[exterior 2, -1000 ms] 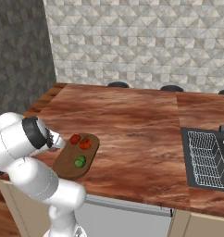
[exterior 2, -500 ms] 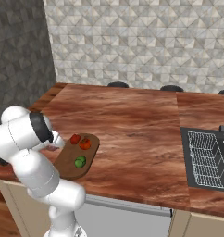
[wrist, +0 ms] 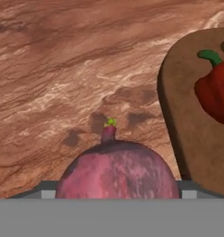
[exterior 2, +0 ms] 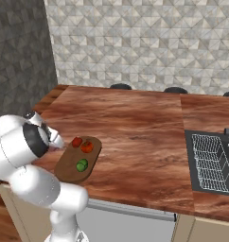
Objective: Place the avocado, onion, tomato, and bell pepper on the cutting board.
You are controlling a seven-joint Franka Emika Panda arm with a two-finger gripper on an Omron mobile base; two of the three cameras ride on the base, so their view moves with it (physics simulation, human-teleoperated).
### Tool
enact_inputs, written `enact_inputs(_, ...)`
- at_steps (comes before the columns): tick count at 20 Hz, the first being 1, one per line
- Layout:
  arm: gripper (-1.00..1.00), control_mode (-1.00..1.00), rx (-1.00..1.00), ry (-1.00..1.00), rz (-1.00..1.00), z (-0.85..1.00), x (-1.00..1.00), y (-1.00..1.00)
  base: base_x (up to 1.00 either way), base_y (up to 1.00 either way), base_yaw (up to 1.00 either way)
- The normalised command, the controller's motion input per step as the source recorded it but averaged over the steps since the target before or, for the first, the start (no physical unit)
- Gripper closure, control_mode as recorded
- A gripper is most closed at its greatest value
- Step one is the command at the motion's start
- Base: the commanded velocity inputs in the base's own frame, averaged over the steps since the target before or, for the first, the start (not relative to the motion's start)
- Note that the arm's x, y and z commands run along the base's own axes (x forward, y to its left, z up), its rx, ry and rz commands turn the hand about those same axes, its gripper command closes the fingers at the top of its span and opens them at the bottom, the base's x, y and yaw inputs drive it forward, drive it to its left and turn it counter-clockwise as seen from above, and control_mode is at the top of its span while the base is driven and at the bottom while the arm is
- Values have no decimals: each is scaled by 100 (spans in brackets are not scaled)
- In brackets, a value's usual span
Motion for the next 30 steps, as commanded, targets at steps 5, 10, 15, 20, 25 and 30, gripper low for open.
enact_inputs(5,100,-100,3,2,-1,61,-37,-29,0,0,0)
enact_inputs(10,100,-100,1,3,-1,50,-40,-30,0,0,0)
enact_inputs(15,100,-100,0,2,-3,16,-46,-34,0,0,0)
enact_inputs(20,100,-100,-1,1,-5,0,-44,-41,0,0,0)
enact_inputs(25,100,-100,-2,0,-4,0,-18,-40,0,0,0)
enact_inputs(30,100,-100,0,0,-3,-2,12,-20,0,0,0)
